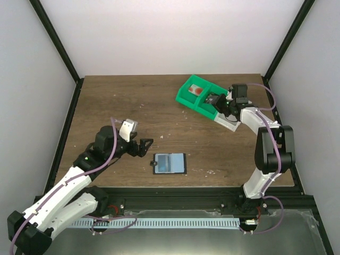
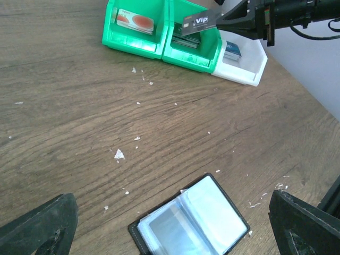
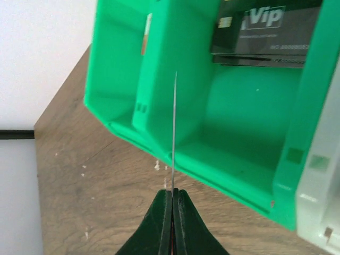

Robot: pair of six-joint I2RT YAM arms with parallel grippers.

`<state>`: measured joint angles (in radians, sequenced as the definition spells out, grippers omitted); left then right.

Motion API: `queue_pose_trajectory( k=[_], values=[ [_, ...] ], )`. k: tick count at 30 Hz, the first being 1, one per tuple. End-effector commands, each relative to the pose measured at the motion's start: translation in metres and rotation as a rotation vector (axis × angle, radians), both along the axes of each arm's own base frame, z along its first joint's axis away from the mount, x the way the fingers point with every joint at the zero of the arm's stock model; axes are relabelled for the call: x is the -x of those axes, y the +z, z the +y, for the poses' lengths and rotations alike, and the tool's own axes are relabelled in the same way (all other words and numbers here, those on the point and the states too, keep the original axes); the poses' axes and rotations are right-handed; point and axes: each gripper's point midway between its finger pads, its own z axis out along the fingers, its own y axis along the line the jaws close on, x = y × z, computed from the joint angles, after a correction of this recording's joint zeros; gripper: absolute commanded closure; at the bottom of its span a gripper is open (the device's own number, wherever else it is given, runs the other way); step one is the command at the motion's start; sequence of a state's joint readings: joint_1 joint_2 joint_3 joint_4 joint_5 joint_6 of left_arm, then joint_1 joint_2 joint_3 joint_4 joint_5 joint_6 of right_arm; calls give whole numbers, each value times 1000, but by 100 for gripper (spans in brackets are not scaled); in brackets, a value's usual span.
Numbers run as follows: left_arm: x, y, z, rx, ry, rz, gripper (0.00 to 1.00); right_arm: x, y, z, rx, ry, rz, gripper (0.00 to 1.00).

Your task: Take the credit cards out of the card holder

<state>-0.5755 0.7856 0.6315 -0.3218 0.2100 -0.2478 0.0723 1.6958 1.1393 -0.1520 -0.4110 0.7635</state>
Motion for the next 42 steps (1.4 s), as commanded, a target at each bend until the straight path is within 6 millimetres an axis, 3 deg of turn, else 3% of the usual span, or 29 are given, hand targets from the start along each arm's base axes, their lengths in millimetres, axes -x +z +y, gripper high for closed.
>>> queue_pose_trajectory(
  k=[1, 10, 18, 35, 42],
  values=[
    [1, -1, 2, -16, -6, -21, 0, -19, 6, -20, 27, -62, -6, 100],
    [2, 4, 3, -12, -7, -40, 0, -37, -11, -37, 45, -116, 44, 100],
    [2, 2, 3, -14, -10, -34, 0, -48, -5, -45, 42, -133, 29, 100],
    [2, 0, 2, -18, -16, -35, 0, -72, -11, -51, 15, -135, 35, 100],
    [3, 1, 2, -13, -17, -38, 0, -79, -24, -49, 2, -123, 55, 100]
  ],
)
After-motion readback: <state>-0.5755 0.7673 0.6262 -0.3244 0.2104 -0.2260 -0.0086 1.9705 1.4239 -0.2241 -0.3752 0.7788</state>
